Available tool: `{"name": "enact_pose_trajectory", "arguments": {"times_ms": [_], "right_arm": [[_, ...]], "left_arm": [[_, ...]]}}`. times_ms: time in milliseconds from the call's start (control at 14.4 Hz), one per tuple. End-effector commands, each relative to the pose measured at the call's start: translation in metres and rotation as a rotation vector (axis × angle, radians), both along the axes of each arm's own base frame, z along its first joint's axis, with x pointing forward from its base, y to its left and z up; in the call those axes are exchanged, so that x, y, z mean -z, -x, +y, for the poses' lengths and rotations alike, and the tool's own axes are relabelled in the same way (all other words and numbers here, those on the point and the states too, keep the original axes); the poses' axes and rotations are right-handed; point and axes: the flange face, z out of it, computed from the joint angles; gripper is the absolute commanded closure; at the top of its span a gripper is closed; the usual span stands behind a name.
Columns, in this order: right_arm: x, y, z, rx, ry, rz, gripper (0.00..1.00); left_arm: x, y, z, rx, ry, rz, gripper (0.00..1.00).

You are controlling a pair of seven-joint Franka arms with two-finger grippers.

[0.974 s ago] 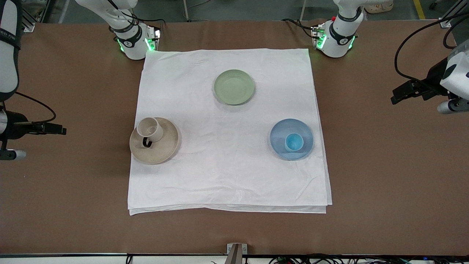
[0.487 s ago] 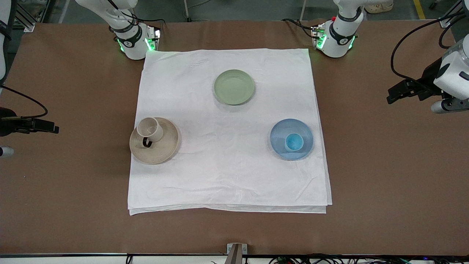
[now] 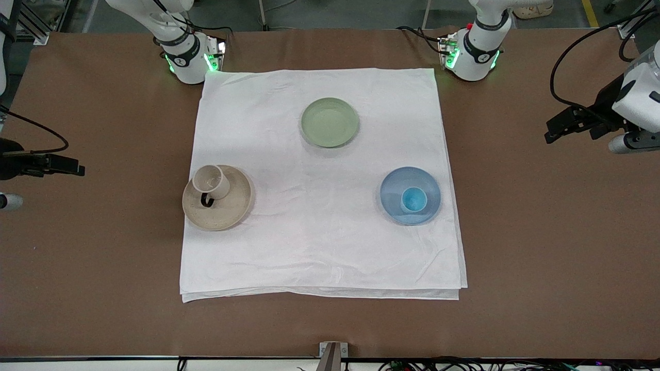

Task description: Place blue cup in blue plate and white mug in gray plate

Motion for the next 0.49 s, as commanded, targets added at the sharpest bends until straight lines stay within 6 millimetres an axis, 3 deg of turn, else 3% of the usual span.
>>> {"name": "enact_pose_trajectory", "arguments": {"times_ms": [0, 278, 417], "right_arm": [[-0.011, 0.026, 0.007, -0.007, 0.031, -0.006, 0.00], [-0.023, 0.050, 0.001, 0.004, 0.020, -0.017, 0.00], [-0.031, 0.070, 0.002, 0.001, 0.014, -0.044, 0.00]], "left_arm": [[-0.009, 0.003, -0.003, 0.019, 0.008, -0.016, 0.00], [-0.006, 0.006, -0.004, 0.020, 0.009, 0.012, 0.00], [-0.007, 0.010, -0.021, 0.031, 0.006, 0.014, 0.00]]}}
